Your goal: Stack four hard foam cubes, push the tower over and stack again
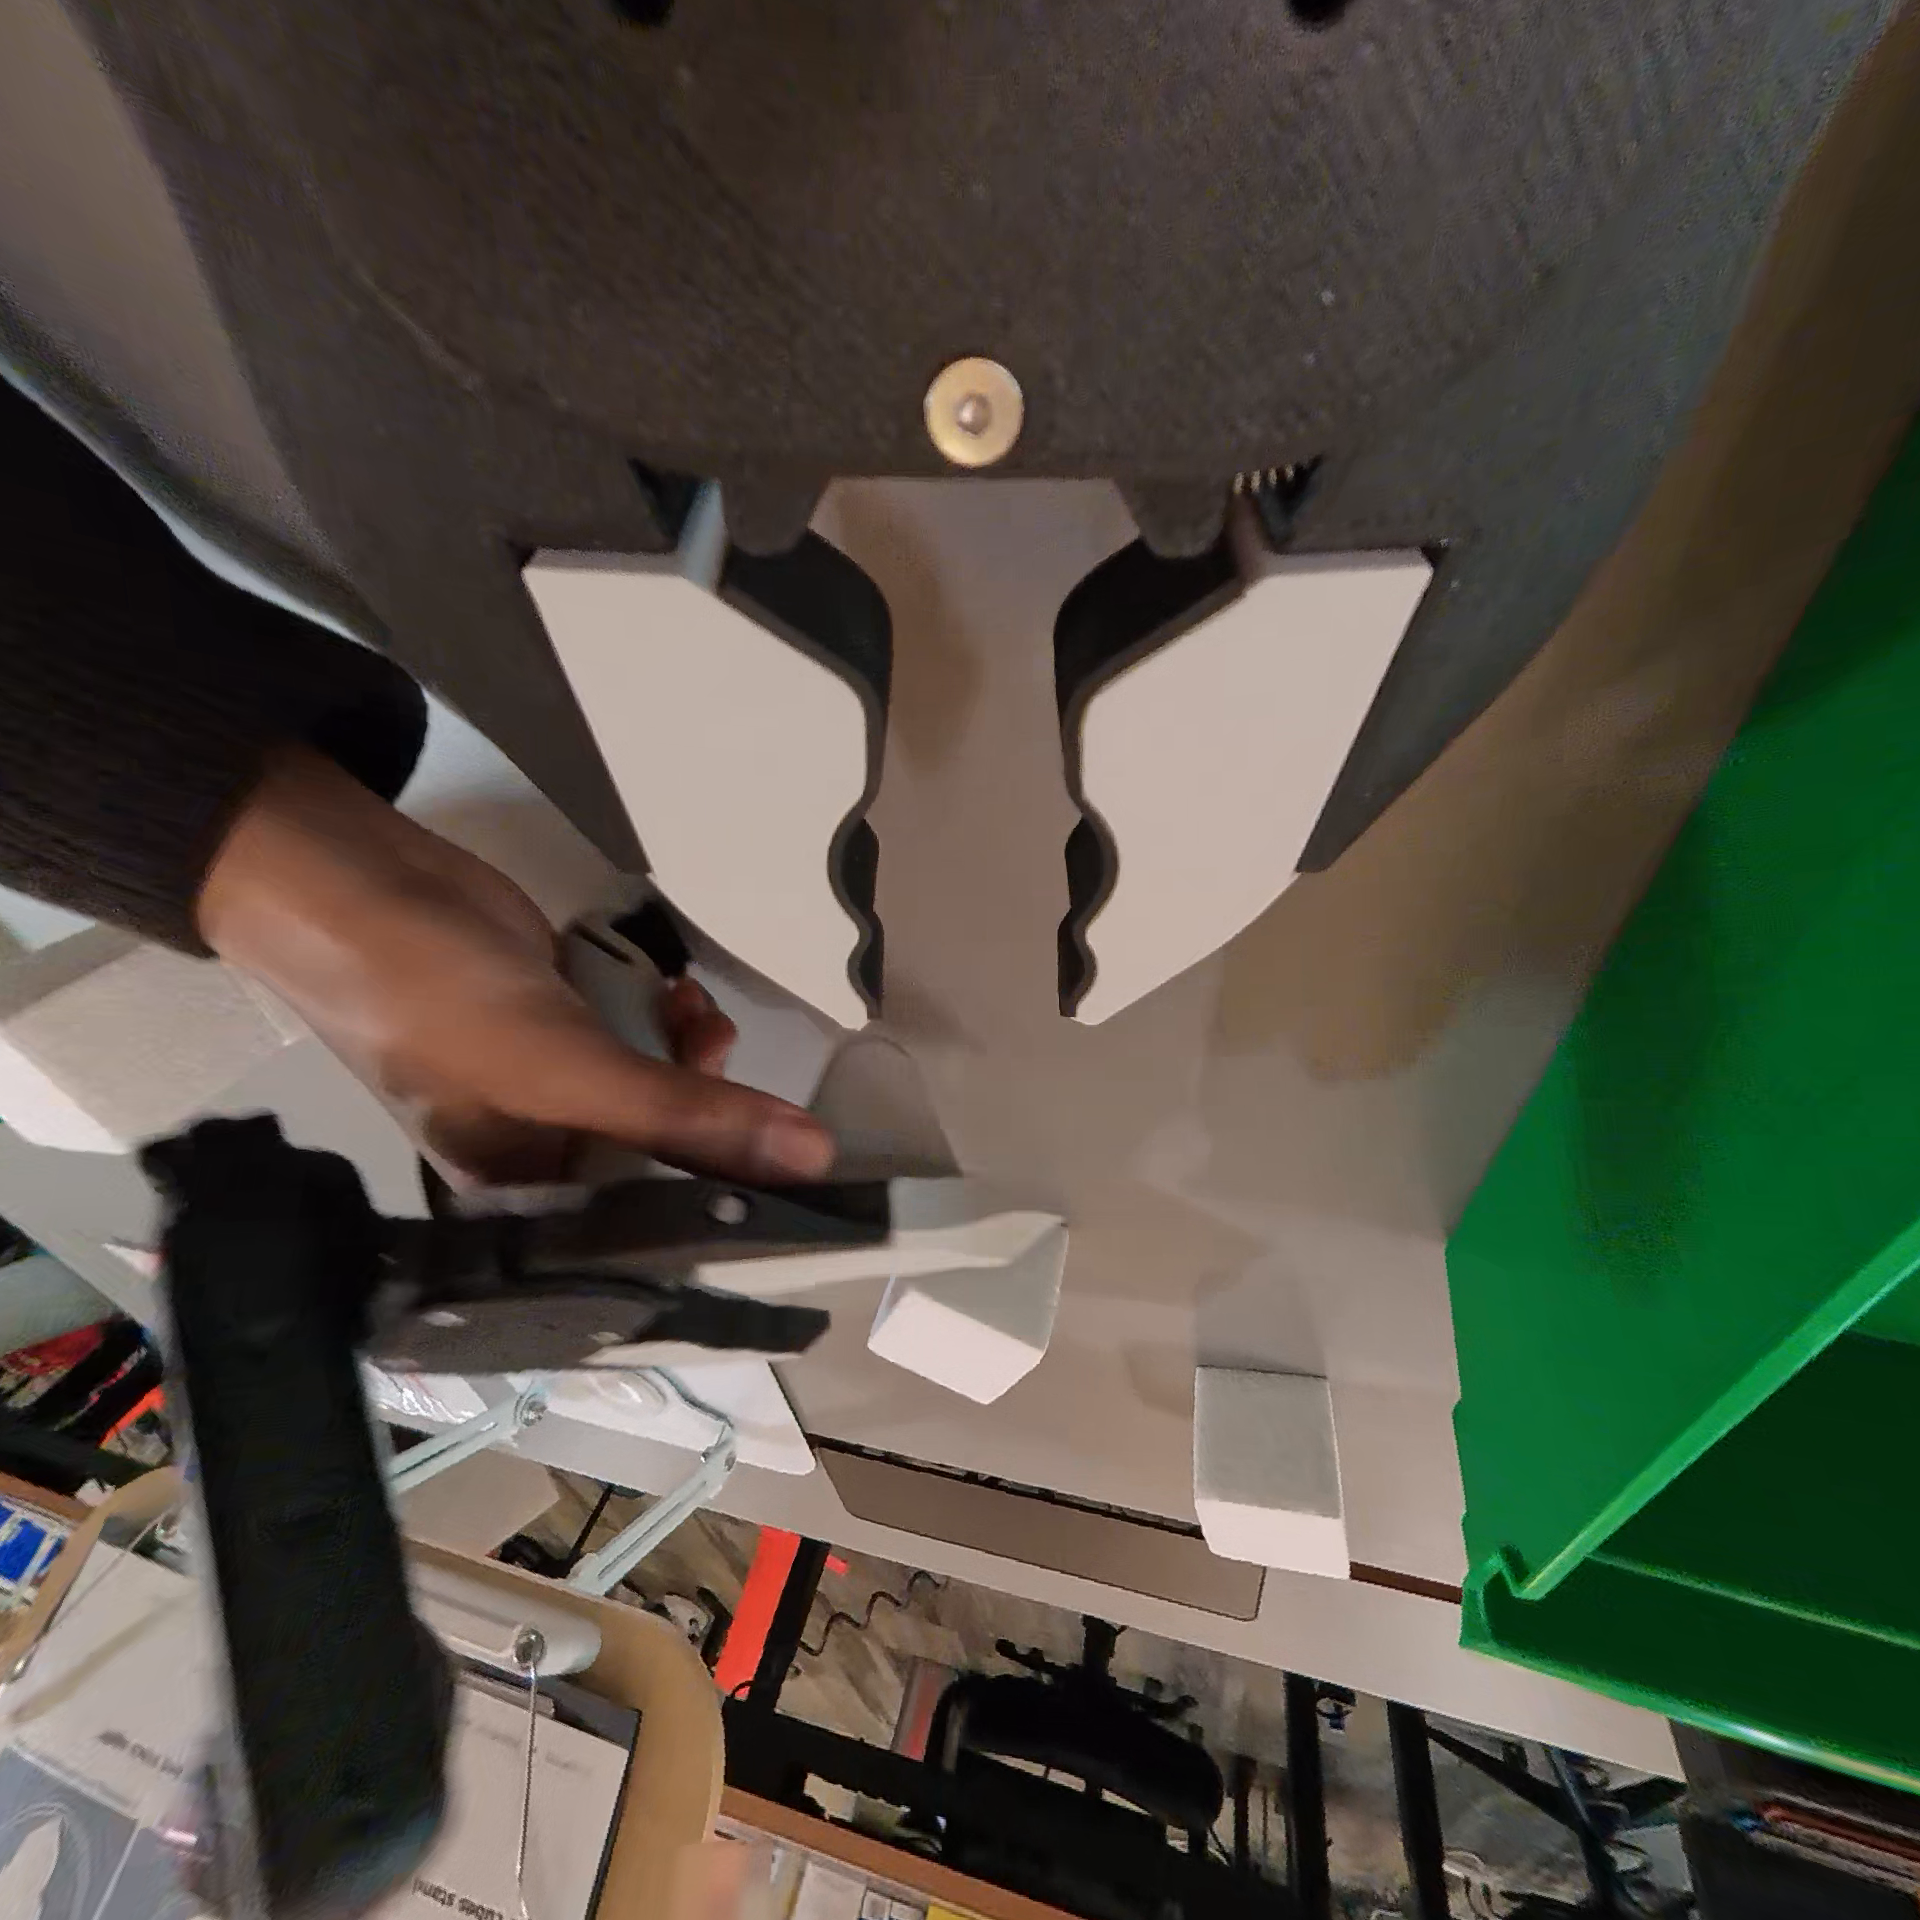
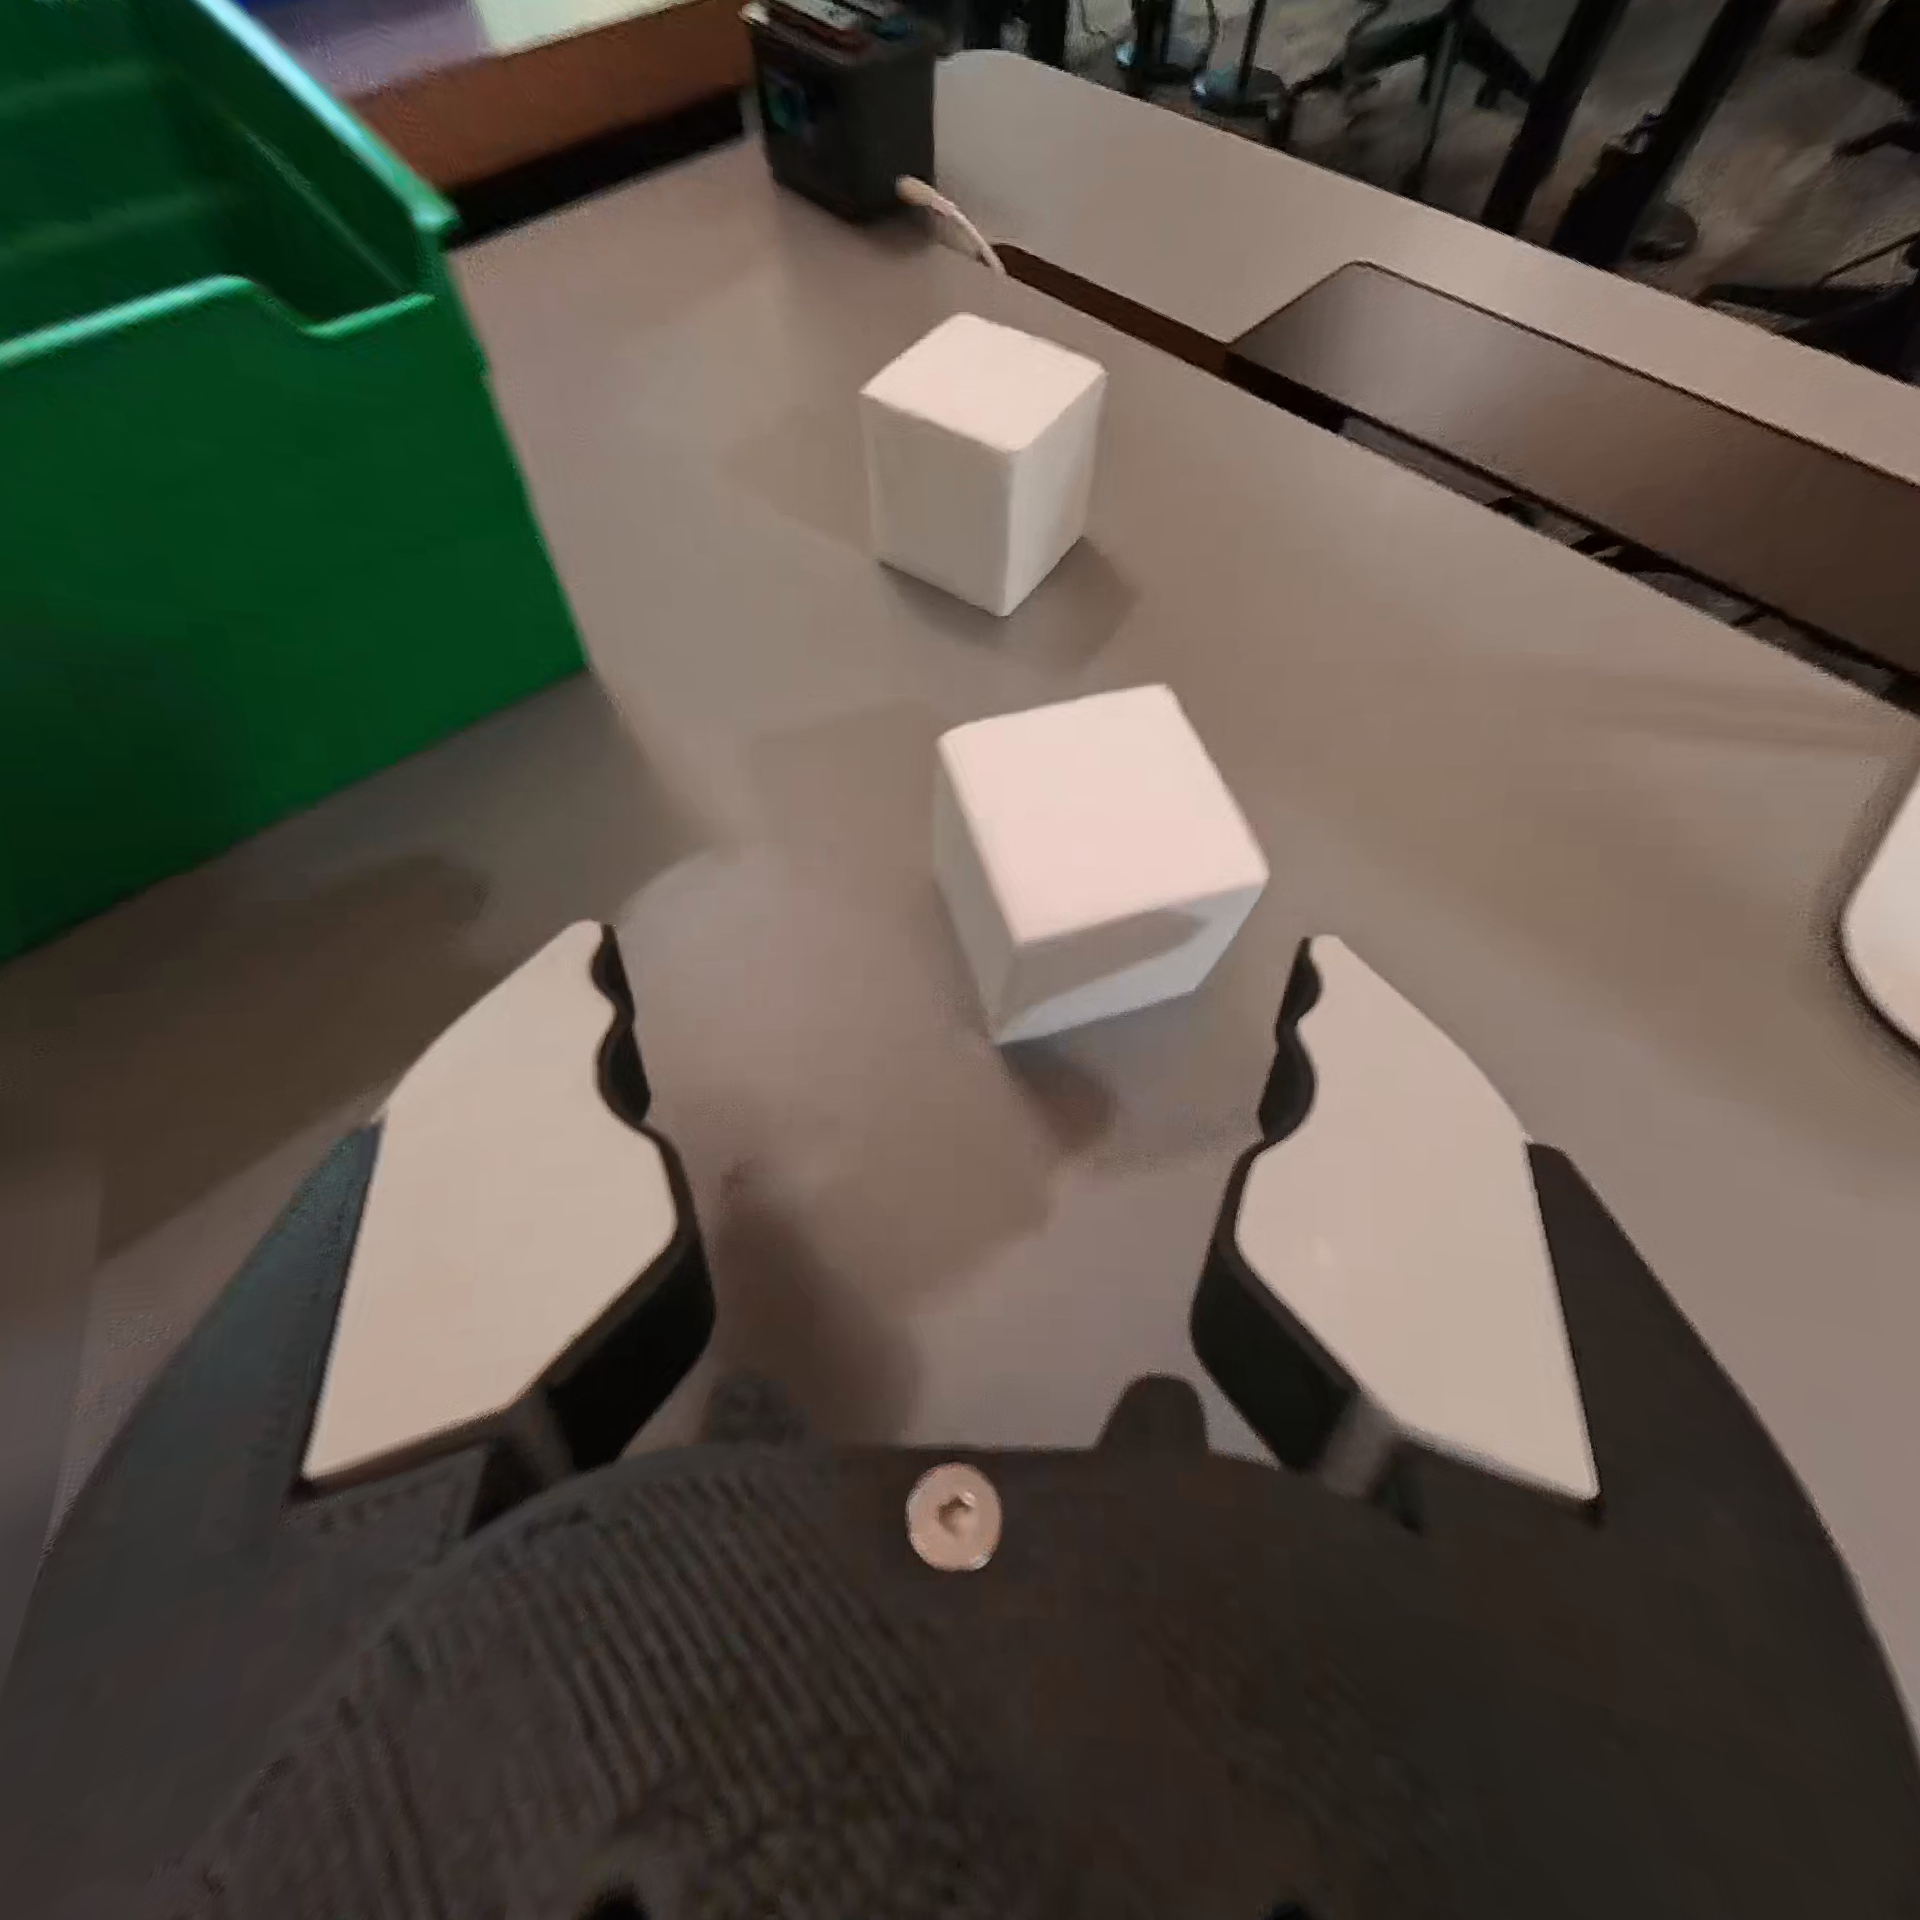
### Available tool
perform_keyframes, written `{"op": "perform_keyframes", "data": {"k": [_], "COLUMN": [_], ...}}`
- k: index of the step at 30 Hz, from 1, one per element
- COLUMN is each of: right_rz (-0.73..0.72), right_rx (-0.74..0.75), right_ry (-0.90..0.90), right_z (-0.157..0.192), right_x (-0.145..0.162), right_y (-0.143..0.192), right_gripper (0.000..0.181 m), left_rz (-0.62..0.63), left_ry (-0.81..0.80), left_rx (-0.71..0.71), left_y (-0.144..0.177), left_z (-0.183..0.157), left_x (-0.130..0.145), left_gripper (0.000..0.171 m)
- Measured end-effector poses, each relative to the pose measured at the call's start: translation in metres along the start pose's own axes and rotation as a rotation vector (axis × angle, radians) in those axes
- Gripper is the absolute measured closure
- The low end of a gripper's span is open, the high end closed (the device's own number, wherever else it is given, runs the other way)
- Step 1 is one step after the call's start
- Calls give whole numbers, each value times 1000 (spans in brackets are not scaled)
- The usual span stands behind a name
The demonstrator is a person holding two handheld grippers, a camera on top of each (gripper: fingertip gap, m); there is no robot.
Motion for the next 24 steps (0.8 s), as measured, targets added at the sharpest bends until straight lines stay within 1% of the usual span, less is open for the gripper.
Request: {"op": "perform_keyframes", "data": {"k": [2, 3, 4, 5, 6, 8, 10, 12, 15, 18, 19, 21, 23, 24], "right_rz": [22, 57, 106, 142, 147, 110, 56, 1, -63, -86, -113, -196, -276, -299], "right_rx": [62, 73, 68, 57, 29, -114, -228, -294, -345, -437, -416, -328, -262, -260], "right_ry": [11, 5, -13, -33, -52, -103, -128, -85, 49, 227, 296, 422, 442, 398], "right_z": [-9, -13, -15, -16, -14, 5, 26, 43, 58, 68, 62, 36, -6, -30], "right_x": [-7, -7, -5, -2, -1, 3, 4, 1, -5, 0, 1, -7, -18, -21], "right_y": [-17, -23, -29, -32, -30, -13, 18, 58, 124, 191, 210, 244, 272, 282], "right_gripper": [68, 73, 85, 102, 122, 122, 122, 122, 122, 122, 122, 123, 123, 123], "left_rz": [-6, -11, -17, -23, -28, -37, -52, -76, -119, -102, -89, -66, -46, -38], "left_ry": [-12, -12, -7, 2, 12, 30, 41, 59, 102, 110, 102, 75, 39, 22], "left_rx": [6, 8, 10, 13, 17, 16, -1, -23, -37, -12, -8, 3, 12, 17], "left_y": [0, 0, 0, 0, 1, 2, 4, 7, 10, 8, 6, 3, 1, 0], "left_z": [0, 1, 2, 3, 4, 7, 12, 17, 20, 16, 14, 7, -1, -6], "left_x": [-2, -3, -4, -5, -6, -7, -9, -12, -16, -13, -11, -7, -4, -2], "left_gripper": [139, 140, 140, 140, 140, 141, 142, 143, 145, 145, 145, 144, 145, 145]}}
Point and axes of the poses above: each gripper's, where its closed fingertips meet, y back along the fingers, x out of its underside, z = x × y across the jaws, the point moved 5 cm from there along y, back along the fingers, and after that the axes turned 12 degrees about -y, right-handed, at the moved point
